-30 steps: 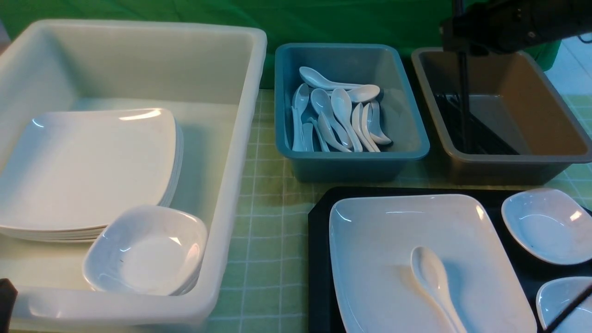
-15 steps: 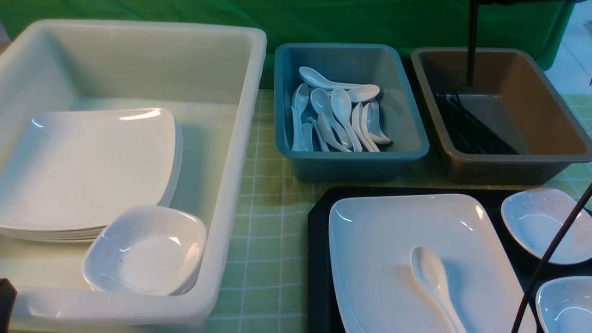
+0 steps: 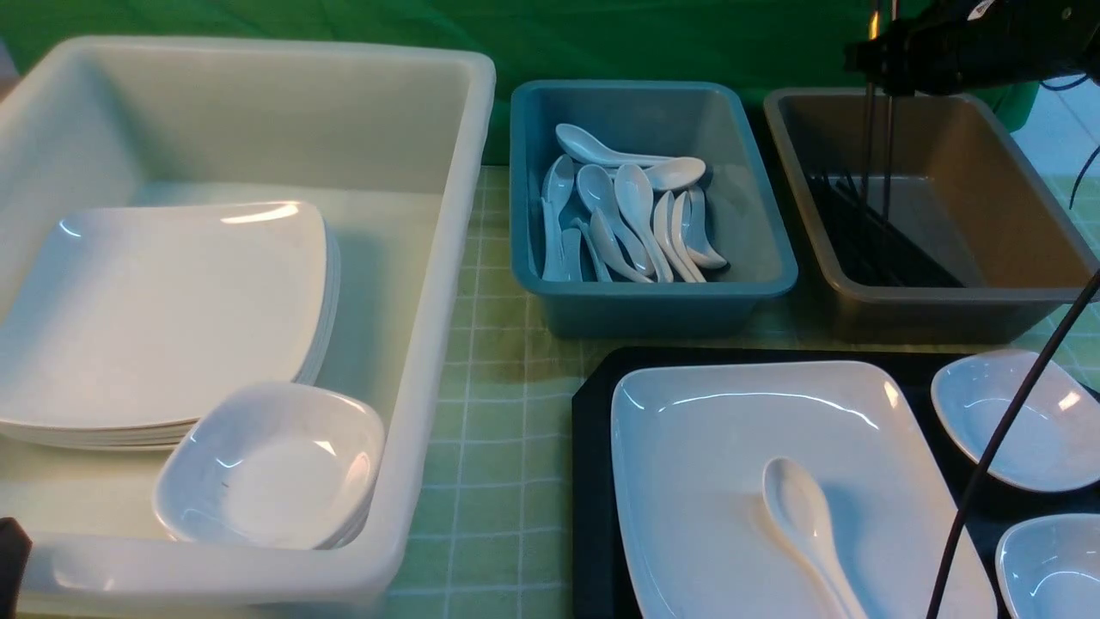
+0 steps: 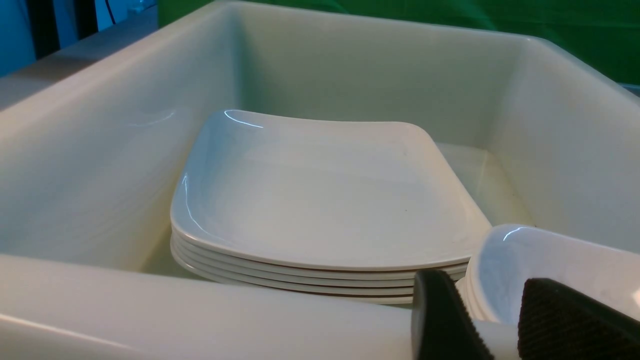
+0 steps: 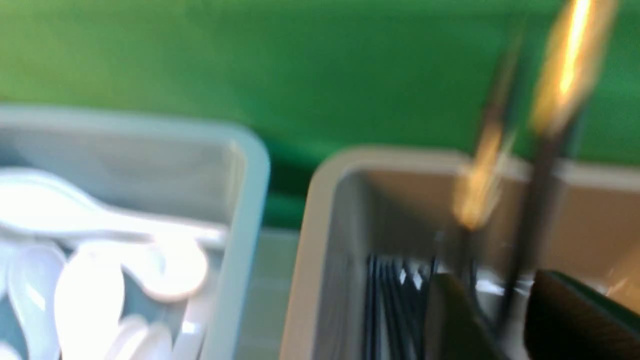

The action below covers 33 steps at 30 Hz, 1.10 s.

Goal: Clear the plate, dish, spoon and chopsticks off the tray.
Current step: Use the right arm to put the chopsticks into the small storage box on the right, then use the right arm to grab a soup spoon from the plate

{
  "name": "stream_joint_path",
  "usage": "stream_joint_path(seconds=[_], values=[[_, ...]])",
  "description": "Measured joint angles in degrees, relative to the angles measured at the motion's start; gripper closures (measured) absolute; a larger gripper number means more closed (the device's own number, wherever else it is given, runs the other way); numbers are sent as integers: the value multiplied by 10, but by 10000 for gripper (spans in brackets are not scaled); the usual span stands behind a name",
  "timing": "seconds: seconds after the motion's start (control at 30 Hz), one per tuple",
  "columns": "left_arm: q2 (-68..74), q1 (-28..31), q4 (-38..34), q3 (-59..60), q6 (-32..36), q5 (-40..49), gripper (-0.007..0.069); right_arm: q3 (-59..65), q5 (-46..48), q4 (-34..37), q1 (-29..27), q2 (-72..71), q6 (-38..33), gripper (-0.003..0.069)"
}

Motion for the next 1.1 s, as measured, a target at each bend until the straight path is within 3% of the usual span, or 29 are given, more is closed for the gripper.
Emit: stream_joint_path(seconds=[0.17, 0.33, 0.5, 0.6, 0.67, 0.87, 1.1], values=[[0, 0, 0, 0, 0, 0, 403, 0, 56, 0, 0, 11, 1, 364], [0, 0, 0, 0, 0, 0, 403, -9, 134, 0, 0, 4, 3, 372], [0, 0, 0, 0, 0, 0, 403, -28, 257, 0, 0, -37, 1, 519], [0, 0, 0, 0, 0, 0, 403, -37, 387, 2, 1, -88, -2, 639], [0, 0, 0, 0, 1, 0, 403, -35, 415, 2, 5, -100, -2, 650], [0, 0, 0, 0, 1, 0, 403, 69, 452, 2, 42, -187, 0, 656], [0, 0, 0, 0, 1, 0, 403, 312, 446, 2, 136, -314, 3, 596]])
